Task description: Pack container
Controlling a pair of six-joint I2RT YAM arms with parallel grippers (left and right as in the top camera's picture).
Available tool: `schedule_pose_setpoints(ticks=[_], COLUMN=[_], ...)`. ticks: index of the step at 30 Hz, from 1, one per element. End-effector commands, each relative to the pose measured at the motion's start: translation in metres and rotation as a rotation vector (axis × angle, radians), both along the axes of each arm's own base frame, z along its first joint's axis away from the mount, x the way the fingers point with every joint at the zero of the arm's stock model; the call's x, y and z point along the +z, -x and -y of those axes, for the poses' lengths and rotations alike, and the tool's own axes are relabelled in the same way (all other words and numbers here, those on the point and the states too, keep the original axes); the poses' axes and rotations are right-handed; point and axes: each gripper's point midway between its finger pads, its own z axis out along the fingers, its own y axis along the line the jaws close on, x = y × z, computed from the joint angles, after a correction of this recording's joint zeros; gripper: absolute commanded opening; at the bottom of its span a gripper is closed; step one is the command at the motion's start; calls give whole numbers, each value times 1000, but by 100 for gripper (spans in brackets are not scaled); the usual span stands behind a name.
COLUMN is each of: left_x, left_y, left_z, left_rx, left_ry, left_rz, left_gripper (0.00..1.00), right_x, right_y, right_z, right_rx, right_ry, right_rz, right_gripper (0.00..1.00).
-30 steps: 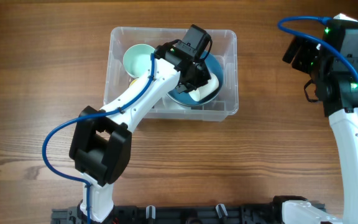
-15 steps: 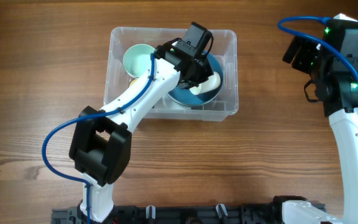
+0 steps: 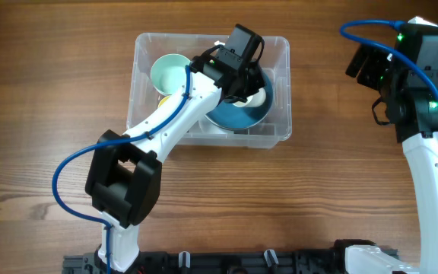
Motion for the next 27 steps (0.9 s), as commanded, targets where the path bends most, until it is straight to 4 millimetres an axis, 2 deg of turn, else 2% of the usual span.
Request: schedule_pose_setpoints(ticks=[1, 4, 6, 10, 13, 15, 18, 20, 23, 27], left_x=[0, 11, 30, 80, 120, 145, 170, 174, 161, 139], left_y=[-9, -15, -18, -15, -7, 2, 32, 54, 78, 79], left_z=[-7, -22, -38, -74, -98, -128, -168, -183, -198, -198], left_rx=[-63, -58, -59, -35, -4, 62, 112, 110, 87, 60], left_ry=[-71, -151, -222, -297, -287, -334, -391, -415, -469, -514], left_rz=[77, 143, 211, 309, 362, 394, 380, 342, 244, 162], left_gripper=[4, 4, 4, 4, 4, 4, 4, 4, 4, 4], right_x=[3, 3, 3, 3, 3, 3, 3, 3, 3, 3], right_y=[-2, -2, -2, -2, -2, -2, -2, -2, -2, -2], right_z=[4, 4, 4, 4, 4, 4, 4, 4, 4, 4], right_rx=[-10, -10, -10, -10, -10, -10, -10, -10, -10, -10], right_ry=[21, 20, 21, 20, 21, 21, 20, 20, 20, 20], right_rz=[3, 3, 3, 3, 3, 3, 3, 3, 3, 3], right_gripper=[100, 99, 99, 100, 100, 100, 100, 100, 100, 99])
